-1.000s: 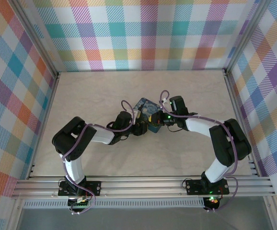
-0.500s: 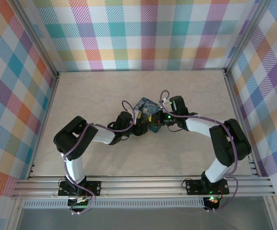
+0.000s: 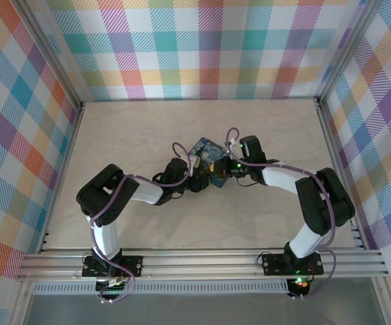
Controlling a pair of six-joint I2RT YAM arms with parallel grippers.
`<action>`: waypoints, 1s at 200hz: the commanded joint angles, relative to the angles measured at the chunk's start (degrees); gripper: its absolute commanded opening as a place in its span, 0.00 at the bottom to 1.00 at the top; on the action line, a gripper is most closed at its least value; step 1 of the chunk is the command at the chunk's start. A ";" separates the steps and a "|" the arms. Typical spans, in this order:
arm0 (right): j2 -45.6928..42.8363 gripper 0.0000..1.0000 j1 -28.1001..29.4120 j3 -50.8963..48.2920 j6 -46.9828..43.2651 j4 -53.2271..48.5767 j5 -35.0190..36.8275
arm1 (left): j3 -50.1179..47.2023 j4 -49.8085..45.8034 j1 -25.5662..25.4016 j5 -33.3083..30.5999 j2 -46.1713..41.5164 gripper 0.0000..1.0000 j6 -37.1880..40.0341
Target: Unlock the padlock with the key
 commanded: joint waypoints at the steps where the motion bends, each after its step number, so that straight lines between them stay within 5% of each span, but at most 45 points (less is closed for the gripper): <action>1: 0.44 0.02 0.39 -1.93 -0.56 -3.31 0.58 | 0.57 2.40 -1.43 0.21 1.41 0.38 -0.47; 92: -2.99 0.02 0.39 -1.99 -1.10 -2.25 1.33 | 0.43 1.24 -1.96 -0.24 -0.83 0.31 -2.12; 200: -23.78 0.02 0.79 -6.12 -10.63 -12.20 9.29 | 1.33 -10.62 -2.29 1.42 -11.18 0.30 -12.84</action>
